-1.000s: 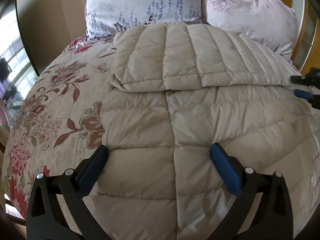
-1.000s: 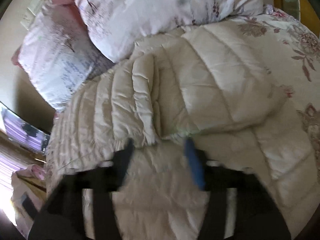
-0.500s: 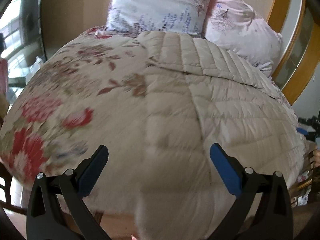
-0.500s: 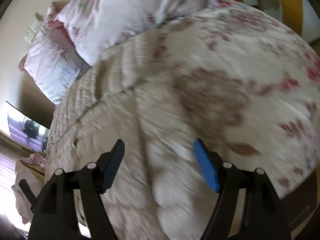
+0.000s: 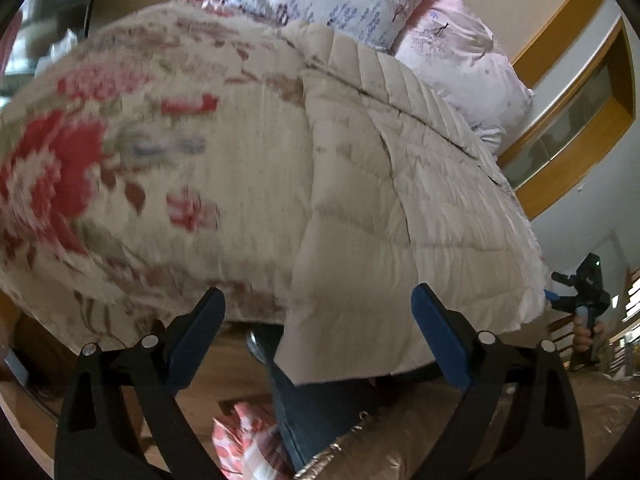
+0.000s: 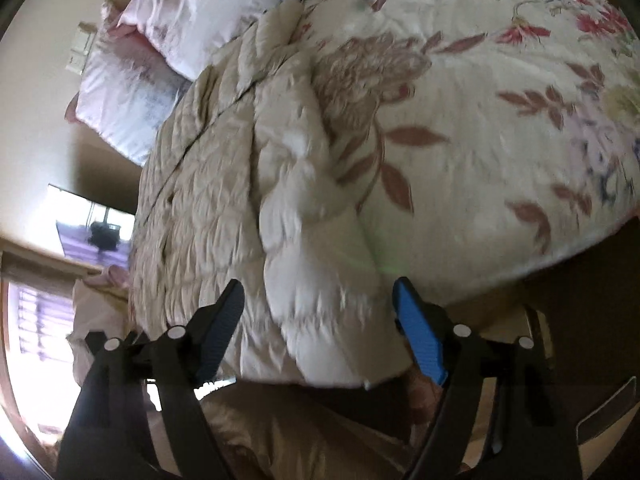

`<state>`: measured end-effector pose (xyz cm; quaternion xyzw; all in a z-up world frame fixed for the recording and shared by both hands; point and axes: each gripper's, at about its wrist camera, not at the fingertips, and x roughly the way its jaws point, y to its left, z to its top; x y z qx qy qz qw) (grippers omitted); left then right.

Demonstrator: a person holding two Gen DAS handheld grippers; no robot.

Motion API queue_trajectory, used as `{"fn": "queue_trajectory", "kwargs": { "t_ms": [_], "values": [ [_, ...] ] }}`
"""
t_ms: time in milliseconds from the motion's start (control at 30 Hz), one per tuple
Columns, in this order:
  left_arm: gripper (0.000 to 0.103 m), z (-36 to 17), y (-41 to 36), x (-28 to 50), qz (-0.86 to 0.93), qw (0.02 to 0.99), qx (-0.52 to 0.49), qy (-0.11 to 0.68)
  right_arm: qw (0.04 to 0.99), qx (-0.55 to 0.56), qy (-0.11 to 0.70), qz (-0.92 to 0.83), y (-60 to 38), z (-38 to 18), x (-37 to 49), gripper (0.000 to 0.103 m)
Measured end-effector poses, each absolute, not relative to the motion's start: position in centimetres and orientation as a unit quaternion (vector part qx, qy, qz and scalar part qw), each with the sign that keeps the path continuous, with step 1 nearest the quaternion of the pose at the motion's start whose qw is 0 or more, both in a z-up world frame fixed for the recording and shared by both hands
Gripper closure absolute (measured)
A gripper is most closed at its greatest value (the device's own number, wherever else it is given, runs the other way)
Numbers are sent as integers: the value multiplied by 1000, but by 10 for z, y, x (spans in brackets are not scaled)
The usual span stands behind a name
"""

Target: Fold large clothes

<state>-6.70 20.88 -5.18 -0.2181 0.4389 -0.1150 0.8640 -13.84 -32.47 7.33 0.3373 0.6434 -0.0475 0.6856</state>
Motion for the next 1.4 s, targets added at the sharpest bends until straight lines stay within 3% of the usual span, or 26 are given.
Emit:
{"fn": "queue_trajectory", "kwargs": {
  "t_ms": [200, 333, 400, 433, 500, 633, 733, 1067, 1400],
  "values": [
    [9, -81, 210, -55, -154, 835, -285, 445, 666, 375, 644, -18, -323, 53, -156, 17],
    [19, -91, 207, -49, -187, 816, -326, 438, 657, 420, 625, 6, -322, 33, -161, 21],
    [24, -96, 200, -45, -197, 808, -329, 446, 651, 429, 626, 15, -317, 27, -163, 45],
    [27, -98, 198, -46, -200, 806, -331, 449, 648, 428, 629, 19, -314, 25, -164, 49],
    [35, -100, 197, -46, -210, 799, -334, 453, 649, 424, 630, 34, -306, 28, -165, 71],
    [68, -92, 196, -48, -235, 795, -339, 445, 668, 396, 627, 58, -291, 46, -163, 83],
    [81, -76, 192, -52, -241, 806, -312, 441, 688, 366, 622, 74, -279, 67, -155, 87],
    [87, -2, 200, -29, -196, 874, -255, 364, 849, 216, 481, 19, -244, 151, -106, 89],
    [88, 32, 216, 47, -123, 895, -270, 333, 920, 48, 381, -81, -214, 166, -34, 89]
  ]
}}
